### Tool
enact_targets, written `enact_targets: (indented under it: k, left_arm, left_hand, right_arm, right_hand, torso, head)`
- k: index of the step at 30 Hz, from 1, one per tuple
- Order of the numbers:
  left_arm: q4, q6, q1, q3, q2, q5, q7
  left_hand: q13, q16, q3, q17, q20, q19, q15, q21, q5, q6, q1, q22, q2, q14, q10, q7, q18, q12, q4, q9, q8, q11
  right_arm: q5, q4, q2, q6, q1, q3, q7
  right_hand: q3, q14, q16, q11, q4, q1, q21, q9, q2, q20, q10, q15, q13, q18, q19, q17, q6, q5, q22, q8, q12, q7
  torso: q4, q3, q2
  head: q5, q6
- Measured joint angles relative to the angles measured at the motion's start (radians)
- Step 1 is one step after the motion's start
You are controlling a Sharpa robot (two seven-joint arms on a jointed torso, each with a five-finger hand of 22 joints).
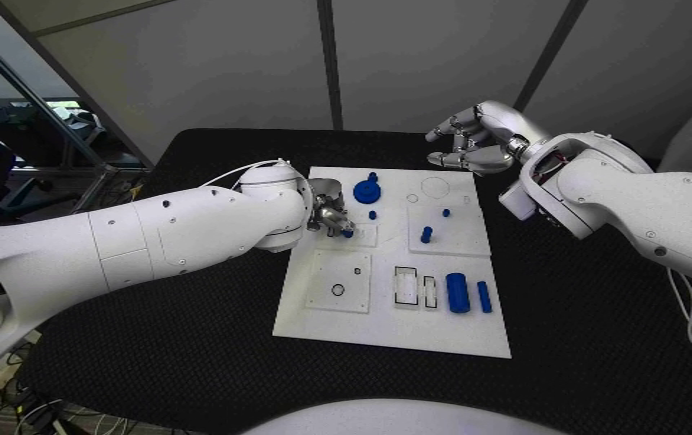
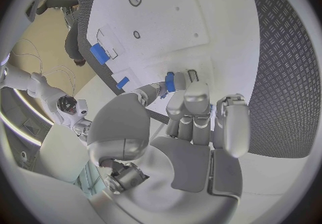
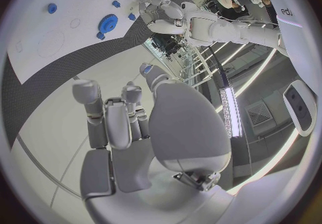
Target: Assemble the parts on the task board
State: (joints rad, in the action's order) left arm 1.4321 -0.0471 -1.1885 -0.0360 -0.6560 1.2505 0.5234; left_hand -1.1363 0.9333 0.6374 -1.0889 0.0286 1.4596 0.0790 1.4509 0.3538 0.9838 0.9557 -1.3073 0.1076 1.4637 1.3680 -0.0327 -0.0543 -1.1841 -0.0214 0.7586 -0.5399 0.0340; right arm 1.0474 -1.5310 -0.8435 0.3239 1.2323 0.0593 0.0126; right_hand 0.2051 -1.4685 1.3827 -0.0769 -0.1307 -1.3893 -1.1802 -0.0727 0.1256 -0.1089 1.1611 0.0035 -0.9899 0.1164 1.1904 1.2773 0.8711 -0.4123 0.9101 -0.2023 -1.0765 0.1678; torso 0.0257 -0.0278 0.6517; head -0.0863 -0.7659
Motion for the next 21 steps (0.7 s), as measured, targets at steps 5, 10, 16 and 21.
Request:
enact_targets:
  k: [5, 10, 16, 21]
  left_arm:
    - [-0.003, -0.003, 0.0, 0.0, 0.005, 0.0, 0.0]
    - [-0.008, -0.006, 0.0, -0.001, 0.008, -0.001, 0.0]
    - [-0.012, -0.01, 0.002, -0.003, 0.012, -0.001, 0.001]
    - [-0.014, -0.015, 0.003, -0.004, 0.014, -0.001, 0.002]
  left_hand:
    - [-0.005, 0.0, -0.035, -0.001, 0.0, 0.0, 0.0, 0.0, 0.001, 0.004, -0.012, 0.0, -0.009, 0.0, 0.003, 0.003, 0.0, -0.005, -0.018, -0.005, 0.005, 0.004]
    - [-0.009, 0.0, -0.073, -0.001, 0.0, 0.0, 0.002, 0.0, 0.002, 0.012, -0.023, 0.0, -0.006, -0.002, 0.005, 0.002, 0.0, -0.012, -0.029, -0.008, 0.012, 0.005]
    - [-0.014, 0.0, -0.113, -0.002, 0.0, 0.0, 0.005, 0.0, 0.002, 0.016, -0.027, 0.0, -0.011, 0.002, 0.007, 0.005, 0.0, -0.016, -0.044, -0.012, 0.012, 0.007]
    - [-0.018, 0.0, -0.144, -0.003, 0.0, 0.0, 0.005, 0.004, 0.002, 0.023, -0.027, 0.0, -0.011, 0.002, 0.01, 0.006, 0.0, -0.016, -0.056, -0.014, 0.015, 0.004]
  right_arm:
    - [0.001, 0.001, 0.001, -0.002, 0.0, 0.0, -0.002]
    - [0.002, 0.001, 0.002, -0.004, 0.0, 0.0, -0.005]
    - [0.003, 0.001, 0.003, -0.006, 0.0, 0.0, -0.007]
    - [0.004, 0.002, 0.004, -0.008, 0.0, 0.0, -0.008]
  right_hand:
    - [0.0, 0.0, 0.0, 0.0, 0.0, 0.0, 0.0, 0.0, 0.0, 0.0, 0.0, 0.0, 0.0, 0.0, 0.0, 0.0, 0.0, 0.0, 0.0, 0.0, 0.0, 0.0]
    - [0.0, 0.0, 0.0, 0.0, 0.0, 0.0, 0.0, 0.0, 0.0, 0.0, 0.0, 0.0, 0.0, 0.0, 0.0, 0.0, 0.0, 0.0, 0.0, 0.0, 0.0, 0.0]
    - [0.0, 0.0, 0.0, 0.0, 0.0, 0.0, 0.0, 0.0, 0.0, 0.0, 0.0, 0.0, 0.0, 0.0, 0.0, 0.0, 0.0, 0.0, 0.0, 0.0, 0.0, 0.0]
    - [0.0, 0.0, 0.0, 0.0, 0.0, 0.0, 0.0, 0.0, 0.0, 0.0, 0.0, 0.0, 0.0, 0.0, 0.0, -0.001, 0.0, -0.004, -0.001, 0.0, 0.0, 0.0]
  torso:
    - [-0.0001, 0.0, 0.0]
    - [-0.0006, 0.0001, 0.001]
    - [-0.0006, 0.0001, 0.001]
    - [0.0, 0.0002, 0.001]
  head:
    - [0.003, -0.001]
    - [0.006, -0.003]
    - [0.008, -0.003]
    - [0.009, -0.004]
